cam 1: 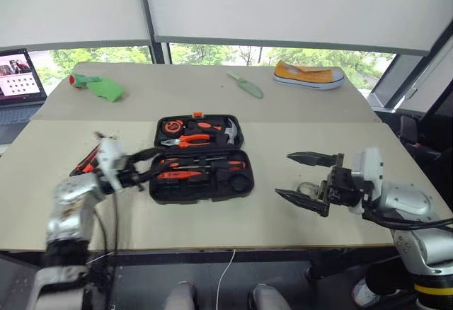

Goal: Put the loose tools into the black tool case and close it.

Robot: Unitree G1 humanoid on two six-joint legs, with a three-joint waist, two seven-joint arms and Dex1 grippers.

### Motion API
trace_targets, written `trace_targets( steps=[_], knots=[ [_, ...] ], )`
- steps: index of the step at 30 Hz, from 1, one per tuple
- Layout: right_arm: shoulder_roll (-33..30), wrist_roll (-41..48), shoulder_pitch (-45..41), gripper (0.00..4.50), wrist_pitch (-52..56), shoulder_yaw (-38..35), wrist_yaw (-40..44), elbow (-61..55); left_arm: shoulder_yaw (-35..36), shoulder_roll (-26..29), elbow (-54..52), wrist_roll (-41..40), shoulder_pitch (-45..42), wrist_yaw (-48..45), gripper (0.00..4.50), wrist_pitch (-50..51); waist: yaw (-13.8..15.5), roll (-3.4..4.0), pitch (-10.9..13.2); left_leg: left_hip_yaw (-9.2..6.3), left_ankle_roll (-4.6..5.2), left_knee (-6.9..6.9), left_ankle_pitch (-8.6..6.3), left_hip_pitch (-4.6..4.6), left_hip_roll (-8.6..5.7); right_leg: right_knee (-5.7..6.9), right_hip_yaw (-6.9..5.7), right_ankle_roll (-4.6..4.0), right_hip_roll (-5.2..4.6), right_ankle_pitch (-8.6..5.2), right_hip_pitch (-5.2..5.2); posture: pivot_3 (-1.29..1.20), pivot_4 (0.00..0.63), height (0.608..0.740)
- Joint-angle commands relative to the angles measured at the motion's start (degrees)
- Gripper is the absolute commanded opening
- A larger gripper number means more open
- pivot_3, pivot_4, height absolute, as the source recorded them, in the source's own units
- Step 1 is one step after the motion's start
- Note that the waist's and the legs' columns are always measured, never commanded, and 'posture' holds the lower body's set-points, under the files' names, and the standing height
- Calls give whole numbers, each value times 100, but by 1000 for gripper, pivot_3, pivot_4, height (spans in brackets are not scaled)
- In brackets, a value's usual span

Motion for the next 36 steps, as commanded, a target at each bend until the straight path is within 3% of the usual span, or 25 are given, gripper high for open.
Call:
trace_targets(
  steps=[1, 7, 11, 17, 22, 23, 28, 33, 36],
  knots=[
    [388, -280, 224, 4500, -1175, -47, 224, 153, 1203, -148, -480, -241, 1235, 905, 4350, 142, 4, -1, 0, 1, 0, 0, 0, 0, 1, -1, 0, 0, -2, -1, -2, 0, 150, 740],
    [781, -4, 503, 4500, -1132, -1, 87, 191, 2217, -819, -679, -266, 2628, 1997, 4469, -40, 102, -15, -4, 10, -26, 1, -13, 3, 0, -8, -10, -22, -20, -15, -28, 0, 150, 740],
    [826, -212, 556, 4500, -1309, 135, 146, 342, 2133, -635, -774, -184, 2486, 2468, 4469, 335, 205, -36, -15, 10, -50, 1, -28, 3, 2, -9, -21, -29, -23, -23, -30, 0, 150, 740],
    [936, -327, 186, 4500, -1321, 355, 103, 525, 978, 518, -405, 58, 570, 2976, 4469, 2164, 272, -43, -19, 15, -58, 0, -26, -5, 12, -7, -43, -36, -29, -1, -44, 0, 150, 740],
    [965, -359, -23, 4500, -1262, 496, 81, 508, -251, 1130, 1267, 699, -1293, 2777, 4469, 2940, 171, -45, -22, 16, -55, 0, -16, -5, 4, -3, -19, -21, -12, 30, -26, 0, 150, 740],
    [958, -358, -42, 4500, -1247, 519, 80, 485, -495, 1187, 1706, 900, -1672, 2750, 4469, 2952, 157, -45, -22, 12, -8, 0, 13, -6, 4, 1, -16, -17, -6, 28, -26, 0, 150, 740],
    [874, -324, -36, 4500, -1155, 516, 40, 362, -1152, 1172, 3632, 1607, -3076, 2680, 4469, 2377, 99, -51, -22, 10, -18, -37, 5, -17, 2, -3, -10, -16, 7, 11, -48, 0, 150, 740],
    [748, -283, 112, 4500, -1065, 435, -25, 206, -1353, 1097, 4855, 1968, -3790, 2667, 4469, 2069, 108, -53, -21, 11, -19, -50, 4, -16, 0, -4, -11, -17, 6, 1, -50, 0, 150, 740],
    [712, -265, 186, 4500, -1007, 394, -86, 109, -1426, 1066, 5205, 2095, -3944, 2477, 3719, 1966, 120, -53, -21, 11, -20, -42, 5, -16, 0, 0, -13, -16, 3, 1, -47, 0, 150, 740]
  ],
)
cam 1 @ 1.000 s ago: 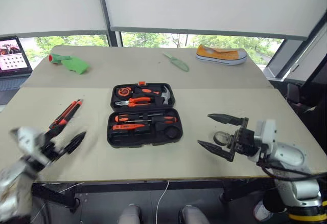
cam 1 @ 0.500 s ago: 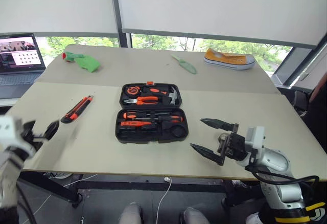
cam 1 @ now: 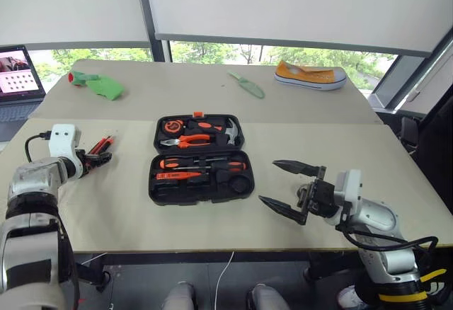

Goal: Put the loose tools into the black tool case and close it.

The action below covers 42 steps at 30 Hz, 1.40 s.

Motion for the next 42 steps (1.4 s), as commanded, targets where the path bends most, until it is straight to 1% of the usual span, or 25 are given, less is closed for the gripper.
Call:
trace_targets(
  steps=[1, 2, 4, 5, 6, 9, 10, 11, 12, 13, 15, 16, 18, 20, 22, 25, 32, 42],
  knots=[
    [-93, 114, 45, 4500, 48, -184, -121, -311, -90, 25, 356, 165, -196, -294, 3417, -152, 7, 0, 0, 1, 0, 3, 0, 0, 0, 1, 0, 0, -1, 0, 0, 0, 150, 740],
    [-107, 116, 54, 4500, 58, -191, -135, -328, -89, 24, 393, 177, -211, -391, 2948, -171, 10, 0, 0, 1, 0, 6, 0, 0, 0, 1, 1, 1, -2, 0, 2, 0, 150, 740],
    [-133, 121, 83, 4500, 71, -207, -153, -360, -58, 33, 421, 165, -196, -587, 2336, -290, 13, 0, 0, 1, -1, 10, 1, 1, -1, 1, 1, 1, -3, 0, 4, 0, 150, 740],
    [-152, 123, 95, 4500, 77, -220, -159, -375, 72, 16, 342, 34, -164, -825, 1958, -608, 21, 0, 0, 1, -1, 12, 1, 1, -1, 1, 1, 1, -4, 0, 5, 0, 150, 740],
    [-174, 128, 97, 4500, 84, -238, -162, -383, 240, 4, 239, -135, -142, -1095, 1775, -976, 36, 0, 0, 1, -1, 12, 1, 1, -1, 1, 0, 2, -4, 0, 6, 0, 150, 740],
    [-225, 132, 107, 4500, 91, -281, -160, -402, 493, -34, -70, -402, -59, -1836, 1759, -2044, 63, -8, 5, 1, -1, 14, 1, -3, 0, 1, -1, 1, -6, 1, 4, 0, 150, 740],
    [-264, 147, 122, 4500, 94, -320, -144, -410, 483, -48, -324, -485, 28, -2267, 1759, -2351, 62, -15, 7, 1, -1, 15, 1, -7, 0, 0, -2, 0, -6, 1, 3, 0, 150, 740],
    [-322, 169, 138, 4500, 94, -377, -114, -409, 437, -84, -755, -672, 166, -2922, 1759, -2549, 61, -16, 8, 0, -1, 15, 1, -8, 1, 1, -2, 0, -5, 1, 3, 0, 150, 740],
    [-393, 191, 156, 4500, 94, -443, -75, -398, 348, -119, -1209, -823, 307, -3452, 1759, -2599, 61, -16, 8, 0, -1, 15, 1, -9, 0, -1, -2, 0, -6, 1, 2, 0, 150, 740],
    [-490, 214, 176, 4500, 96, -517, -9, -362, 98, -139, -1885, -945, 551, -4040, 1759, -2567, 65, -16, 8, 1, -1, 14, 1, -12, 0, -1, -1, 0, -8, 1, 3, 0, 150, 740],
    [-636, 253, 194, 4500, 109, -613, 100, -288, -336, -175, -2952, -1050, 935, -4686, 1759, -2437, 65, -13, 7, 4, -1, 14, 1, -13, -1, -3, 1, 0, -10, 1, 4, 0, 150, 740],
    [-689, 272, 198, 4500, 116, -643, 140, -257, -496, -188, -3372, -1076, 1084, -4864, 1759, -2374, 61, -11, 6, 4, -1, 14, 1, -11, -4, -2, 1, 2, -13, 1, 11, 0, 150, 740],
    [-764, 304, 171, 4500, 116, -683, 214, -180, -841, -246, -4007, -1037, 1259, -5014, 1759, -2130, 56, -10, 5, 4, 0, 14, 1, -5, -3, -1, 4, 2, -9, 1, 12, 0, 150, 740],
    [-791, 312, 127, 4500, 117, -680, 255, -136, -1271, -324, -4300, -653, 1343, -4970, 1759, -2216, 56, -10, 6, 3, 1, 17, 2, -2, -1, 3, 5, 2, -5, 1, 12, 0, 150, 740],
    [-787, 300, 85, 4500, 118, -642, 265, -120, -1593, -485, -4317, -223, 1319, -4647, 1759, -2420, 46, -10, 6, -1, 4, 22, 4, -1, 1, 6, 6, 2, 0, 1, 12, 0, 150, 740],
    [-751, 285, 75, 4500, 138, -589, 248, -166, -1895, -681, -4253, 141, 1295, -4384, 1759, -2607, 38, -10, 6, -2, 6, 33, 5, 0, 0, 7, 14, 3, 3, 1, 13, 0, 150, 740],
    [-722, 272, 243, 4500, 127, -592, 199, -294, -2071, -640, -4010, 545, 1312, -4225, 1759, -2969, 54, -10, 6, -2, 7, 40, 4, -5, -2, 5, 15, 8, -1, 2, 13, 0, 150, 740],
    [-660, 212, 258, 4500, 88, -529, 136, -281, -2278, -700, -3719, 657, 1176, -4476, 1759, -3444, 54, -8, 5, -2, 7, 41, 4, -3, -2, 6, 15, 8, -1, 2, 15, 0, 150, 740]
  ],
)
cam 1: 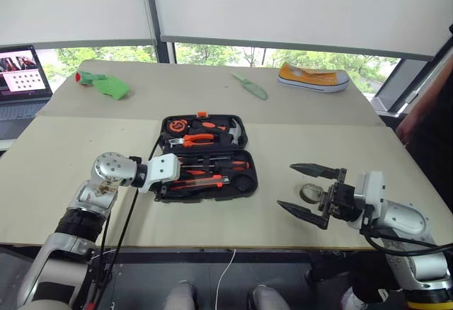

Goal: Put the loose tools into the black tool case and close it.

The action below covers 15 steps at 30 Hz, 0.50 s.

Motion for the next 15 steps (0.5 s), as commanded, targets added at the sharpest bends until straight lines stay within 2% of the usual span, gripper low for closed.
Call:
trace_targets(
  steps=[1, 5, 7, 9, 12, 15],
  knots=[
    [19, 26, -21, 4500, -42, -33, -16, -144, -167, 5, 180, 121, -149, -179, 1759, -235, 1, 0, 0, 0, 0, 0, 0, 0, 0, 0, 0, 0, 0, 0, 1, 0, 150, 740],
    [33, 5, -81, 4500, -40, 3, -9, -99, -254, -3, 439, 227, -282, -250, 1759, -260, 1, 2, -1, 0, 0, 0, 0, 1, 0, 0, 0, 0, 0, 0, 1, 0, 150, 740],
    [39, 4, -84, 4500, -36, 19, -13, -106, -247, -35, 501, 238, -331, -205, 2757, -272, 2, 4, -2, 0, 0, 0, 0, 2, 0, 1, 0, 0, 0, 0, 3, 0, 150, 740],
    [46, 2, -92, 4500, -33, 38, -15, -105, -169, -119, 605, 119, -380, -193, 3371, -454, 1, 5, -3, 0, 0, 1, 0, 2, 0, 1, 0, 0, 1, 0, 3, 0, 150, 740],
    [57, -8, -104, 4500, -42, 57, -9, -75, 258, -371, 712, -558, -503, -346, 4437, -195, 1, 5, -3, 0, 2, 1, -1, 1, -1, -2, 0, 2, -1, -1, 3, 0, 150, 740],
    [67, -17, -123, 4500, -55, 70, -7, -19, 707, -488, 783, -1236, -632, -651, 4437, 228, 0, 4, -2, 0, 4, 2, -3, -6, 0, -2, -1, 4, 0, -2, -1, 0, 150, 740]
  ],
)
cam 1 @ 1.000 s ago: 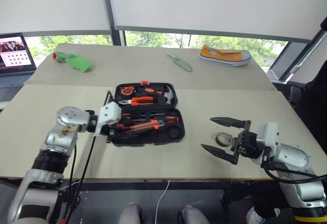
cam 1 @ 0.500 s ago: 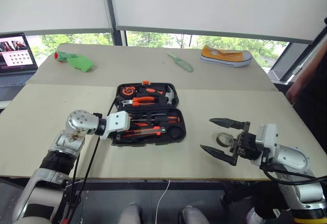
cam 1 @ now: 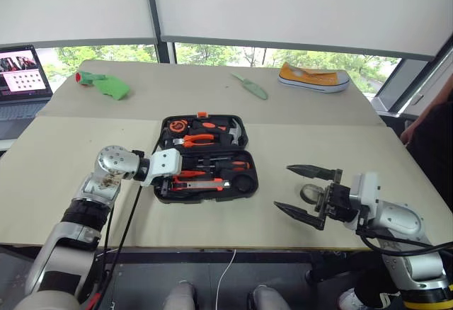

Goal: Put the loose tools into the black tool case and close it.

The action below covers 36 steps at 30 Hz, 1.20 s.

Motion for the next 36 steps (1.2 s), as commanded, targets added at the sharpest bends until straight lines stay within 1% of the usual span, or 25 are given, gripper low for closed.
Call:
trace_targets(
  steps=[1, 4, 7, 9, 12, 13, 17, 18, 21, 26, 29, 30, 33, 36],
  knots=[
    [21, 36, -83, 4500, -60, -82, -4, -17, 554, -67, 10, -847, -235, -392, 4437, 424, 0, 0, 0, 0, 0, 1, 0, -1, 0, 0, 0, 0, 0, 0, -1, 0, 150, 740],
    [41, 27, -97, 4500, -70, -63, 0, 40, 682, -67, 7, -1006, -243, -466, 4437, 610, -2, 0, 0, -2, 0, 6, 0, -1, 0, 4, -1, 0, 2, 0, 0, 0, 150, 740],
    [65, 14, -108, 4500, -78, -39, -2, 79, 681, -122, -123, -943, -167, -347, 3691, 612, 0, 0, 0, -2, 0, 10, 0, 2, 0, 4, -1, 1, 1, 1, 5, 0, 150, 740],
    [88, 1, -115, 4500, -80, -19, -8, 92, 610, -168, -205, -823, -68, -230, 2952, 544, 3, 0, 0, -3, 0, 12, 0, 1, 0, 4, -1, 2, 1, 2, 5, 0, 150, 740],
    [112, -18, -121, 4500, -80, 2, -12, 105, 467, -254, -393, -684, 145, -84, 1997, 522, 1, 0, 0, -3, 0, 13, 0, 1, 0, 3, -1, 2, 1, 2, 6, 0, 150, 740],
    [119, -25, -121, 4500, -77, 4, -14, 107, 411, -275, -448, -604, 236, -40, 1569, 459, 1, 0, 0, -3, 0, 13, 0, 1, 0, 3, -1, 2, 1, 2, 6, 0, 150, 740],
    [120, -32, -93, 4500, -65, -9, -16, 94, 208, -254, -576, -282, 540, 175, 203, 369, 1, 0, 0, -3, 0, 13, 0, 1, 0, 4, -1, 2, 2, 2, 4, 0, 150, 740],
    [121, -39, -77, 4500, -63, -15, -21, 90, 150, -225, -589, -176, 636, 216, 85, 301, 1, 0, 0, -3, 0, 13, 0, 1, 0, 4, -1, 2, 1, 2, 5, 0, 150, 740],
    [129, -44, -39, 4500, -76, -44, -36, 71, 77, -219, -507, 110, 758, 534, 85, 222, 5, 2, -1, -3, 0, 13, 0, 2, 1, 4, -1, 1, 1, 2, 6, 0, 150, 740],
    [146, -45, -13, 4500, -58, -37, -52, 23, -45, -245, -464, 231, 839, 824, 85, 983, 7, 13, -7, -3, 0, 15, 0, 26, 1, 4, -2, 7, 0, 6, 33, 0, 150, 740],
    [141, -37, 4, 4500, -41, -33, -50, -1, -23, -296, -632, 59, 940, 850, 85, 1334, -3, 19, -10, -3, -1, 15, 0, 76, 2, 0, -2, 26, -2, -18, 81, 0, 150, 740],
    [133, -27, 22, 4500, -29, -41, -51, -23, 12, -307, -819, -139, 1024, 659, 85, 1290, -6, 22, -12, -3, -3, 15, -2, 89, 2, -1, -2, 5, -4, -32, 91, 0, 150, 740],
    [103, 11, 64, 4500, 12, -73, -47, -72, 239, -391, -1186, -580, 1134, 470, 85, 1175, -32, 30, -17, 1, -4, 14, -2, 93, 2, -3, 0, 0, -8, -34, 92, 0, 150, 740],
    [90, 25, 79, 4500, 34, -85, -47, -78, 491, -522, -1136, -730, 1025, 674, 85, 996, -26, 30, -17, 0, 6, 10, -5, 81, 1, -2, 1, 4, -7, -19, 86, 0, 150, 740]
  ],
)
